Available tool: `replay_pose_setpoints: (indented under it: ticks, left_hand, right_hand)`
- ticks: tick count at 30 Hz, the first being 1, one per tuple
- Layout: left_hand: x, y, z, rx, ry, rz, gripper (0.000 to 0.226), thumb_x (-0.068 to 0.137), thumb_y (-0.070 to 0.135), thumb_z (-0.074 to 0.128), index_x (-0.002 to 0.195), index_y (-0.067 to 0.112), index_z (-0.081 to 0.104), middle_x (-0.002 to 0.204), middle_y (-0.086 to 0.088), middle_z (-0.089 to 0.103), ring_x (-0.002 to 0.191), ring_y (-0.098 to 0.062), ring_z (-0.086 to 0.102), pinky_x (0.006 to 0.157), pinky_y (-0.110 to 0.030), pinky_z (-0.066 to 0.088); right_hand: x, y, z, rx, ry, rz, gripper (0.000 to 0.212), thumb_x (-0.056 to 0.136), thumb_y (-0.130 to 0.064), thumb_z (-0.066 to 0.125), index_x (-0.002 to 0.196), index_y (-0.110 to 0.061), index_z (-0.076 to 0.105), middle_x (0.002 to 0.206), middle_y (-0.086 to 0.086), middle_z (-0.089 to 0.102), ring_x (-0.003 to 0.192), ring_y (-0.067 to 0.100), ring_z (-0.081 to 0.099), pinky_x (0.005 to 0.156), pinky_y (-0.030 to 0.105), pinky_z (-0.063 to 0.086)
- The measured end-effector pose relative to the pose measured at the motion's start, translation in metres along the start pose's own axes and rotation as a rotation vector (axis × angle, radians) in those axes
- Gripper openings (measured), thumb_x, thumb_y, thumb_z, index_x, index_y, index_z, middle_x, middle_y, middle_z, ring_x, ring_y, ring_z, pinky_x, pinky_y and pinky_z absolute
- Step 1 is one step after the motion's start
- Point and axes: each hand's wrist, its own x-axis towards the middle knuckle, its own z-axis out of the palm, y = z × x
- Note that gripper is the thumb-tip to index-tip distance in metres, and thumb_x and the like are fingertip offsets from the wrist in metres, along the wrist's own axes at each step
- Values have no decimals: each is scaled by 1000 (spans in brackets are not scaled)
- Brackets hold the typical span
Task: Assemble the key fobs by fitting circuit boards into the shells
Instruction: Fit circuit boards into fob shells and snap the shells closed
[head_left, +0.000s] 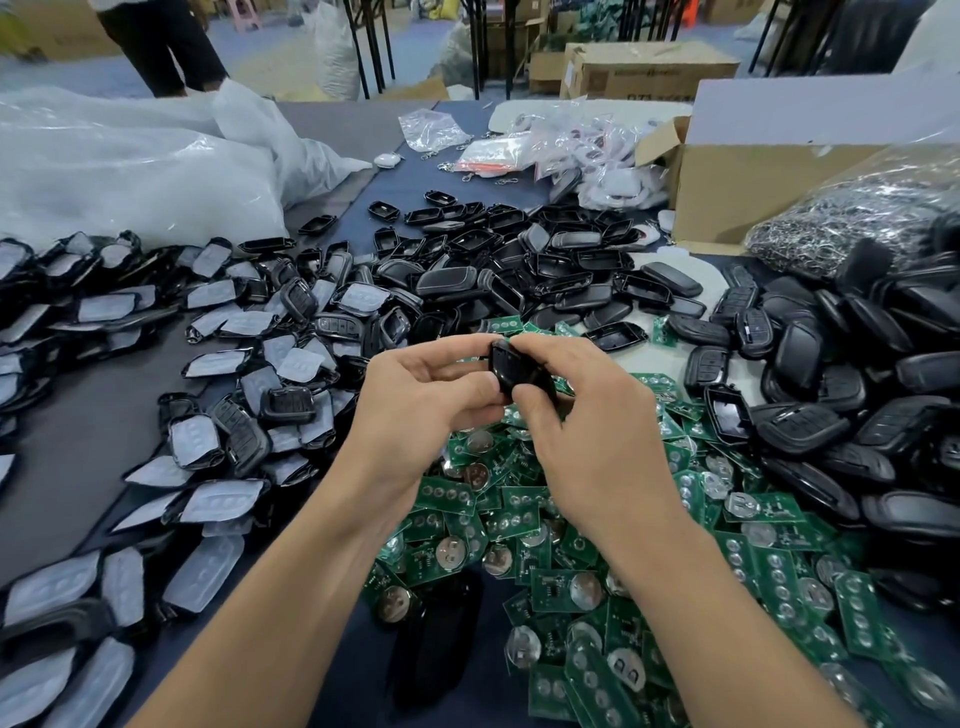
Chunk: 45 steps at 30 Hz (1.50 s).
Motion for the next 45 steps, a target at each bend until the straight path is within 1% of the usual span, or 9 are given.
replay_pose_setpoints:
  ticks: [6,9,12,20,28,32,38,41,45]
  left_hand:
    - [-3,0,4,26,78,40,26,91,5,76,86,28,86,86,-8,81,79,-20,78,69,-25,62]
    - [-3,-3,8,60,105,70,32,91,2,74,80,30,85,82,-4,81,77,-15,78,67,-22,61]
    - [-3,-2,8,53,101,91,33,91,0,74,81,29,86,83,-5,81,80,-17,79,69,-24,62]
    - [-3,-2,2,52,50,212,33,90,0,75,88,32,85,87,-2,82,85,-18,79,74,-24,62]
    - [-2,-3,-2,223,-22,288,45,89,1,76,88,46,83,88,10,81,86,-9,78,78,-20,60]
    - [-3,-4,-1,255,-20,340,34,88,2,78,96,34,83,93,10,82,92,-11,78,84,-20,59]
    - [-3,-5,12,54,-10,202,17,94,31,68,97,36,84,102,3,82,103,-17,76,92,-33,62]
    - [-5,-10,17,-24,47,150,26,97,35,62,94,26,86,104,-2,81,105,-21,76,98,-42,60]
    - [-7,-11,18,-96,119,96,32,96,34,60,92,15,85,102,-12,81,105,-31,75,101,-52,56]
  right_hand:
    - [-2,-3,0,-28,38,-54,41,86,-6,77,122,-26,73,112,-20,66,105,-5,54,95,5,42]
    - [-6,-5,3,-45,75,-75,41,80,-3,81,116,-23,76,110,-13,71,105,0,58,96,3,39]
    - [-4,-4,1,79,88,1,36,80,-9,82,108,-31,79,100,-23,73,98,-5,64,90,4,45]
    - [6,2,-11,429,7,237,23,82,-13,82,89,-35,82,80,-14,79,76,9,76,77,38,63]
    - [6,2,-12,364,-44,217,23,81,-11,84,86,-33,80,80,-16,78,78,7,76,77,36,64]
    - [6,1,-15,299,-29,195,27,80,-11,85,87,-37,80,82,-20,78,81,0,75,78,26,63]
    - [1,-14,-2,946,59,532,19,84,1,79,87,-17,84,85,1,81,71,2,71,63,15,52]
    - [-3,-21,7,1059,57,690,15,84,-2,79,81,-16,84,87,2,80,73,8,65,64,22,48]
    - [-5,-22,10,1061,35,695,21,83,-2,79,74,-21,84,85,1,80,70,6,67,66,22,50]
